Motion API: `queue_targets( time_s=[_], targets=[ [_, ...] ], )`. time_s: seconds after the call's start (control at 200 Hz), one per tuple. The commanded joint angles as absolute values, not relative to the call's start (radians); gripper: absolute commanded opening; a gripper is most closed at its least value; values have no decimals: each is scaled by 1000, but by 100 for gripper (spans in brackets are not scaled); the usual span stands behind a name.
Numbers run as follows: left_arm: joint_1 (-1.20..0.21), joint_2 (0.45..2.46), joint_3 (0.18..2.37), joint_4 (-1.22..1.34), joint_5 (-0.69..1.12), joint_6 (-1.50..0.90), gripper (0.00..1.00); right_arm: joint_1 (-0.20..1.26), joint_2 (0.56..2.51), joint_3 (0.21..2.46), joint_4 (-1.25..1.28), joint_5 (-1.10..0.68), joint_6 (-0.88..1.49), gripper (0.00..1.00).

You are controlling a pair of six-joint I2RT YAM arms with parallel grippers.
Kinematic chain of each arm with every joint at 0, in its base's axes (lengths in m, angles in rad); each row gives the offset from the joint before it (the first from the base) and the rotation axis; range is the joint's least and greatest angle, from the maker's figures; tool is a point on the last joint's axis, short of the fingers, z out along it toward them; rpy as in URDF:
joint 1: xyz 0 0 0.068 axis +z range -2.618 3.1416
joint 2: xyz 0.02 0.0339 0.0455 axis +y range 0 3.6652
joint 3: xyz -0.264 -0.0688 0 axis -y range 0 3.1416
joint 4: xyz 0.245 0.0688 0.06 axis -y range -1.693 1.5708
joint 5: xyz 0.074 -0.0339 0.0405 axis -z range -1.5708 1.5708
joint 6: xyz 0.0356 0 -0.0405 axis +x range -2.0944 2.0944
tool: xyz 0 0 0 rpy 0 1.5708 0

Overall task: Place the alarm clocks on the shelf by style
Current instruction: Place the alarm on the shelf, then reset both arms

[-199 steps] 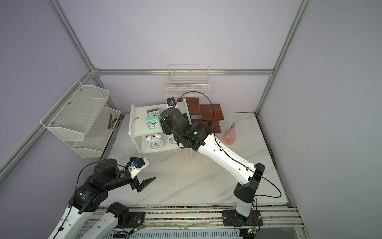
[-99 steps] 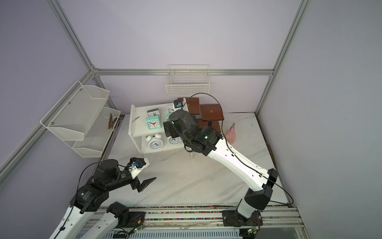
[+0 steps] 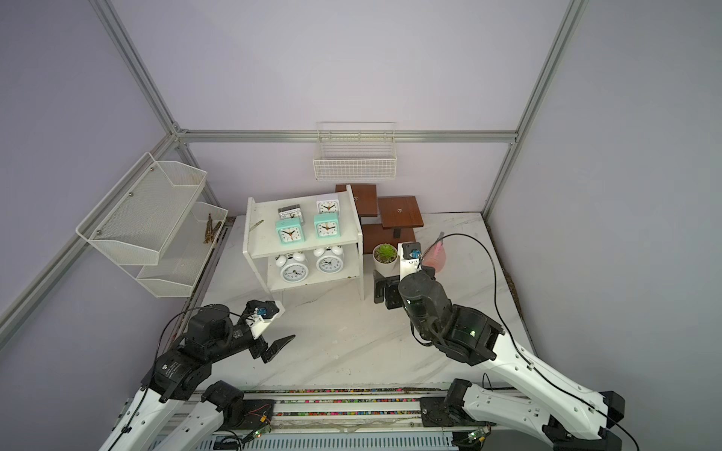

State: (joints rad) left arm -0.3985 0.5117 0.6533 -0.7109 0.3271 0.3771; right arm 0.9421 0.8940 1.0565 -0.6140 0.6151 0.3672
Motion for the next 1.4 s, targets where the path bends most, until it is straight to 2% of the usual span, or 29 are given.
queue_targets(
  time_s=[0.0,0.245,0.45,0.65,0.83,1.075,1.28,1.395],
  targets=[
    [-403,500,636,-665,321,376,100,934,849,935,-551,661,426,100],
    [-400,506,577,-608,276,380,100,868,847,693,-390,657,416,100],
    [-365,572,513,-521,213,400,100,615,898,567,-204,498,364,100],
    [-189,637,460,-388,291,386,100,385,969,515,-52,451,258,100],
    [-47,674,405,-248,334,335,100,295,999,421,186,469,113,100],
    [42,739,265,125,300,223,100,180,1094,348,437,354,71,100],
    [57,941,199,505,246,146,100,154,1218,281,693,292,53,100],
    [58,1068,206,675,208,125,100,147,1252,317,671,271,39,100]
  ],
)
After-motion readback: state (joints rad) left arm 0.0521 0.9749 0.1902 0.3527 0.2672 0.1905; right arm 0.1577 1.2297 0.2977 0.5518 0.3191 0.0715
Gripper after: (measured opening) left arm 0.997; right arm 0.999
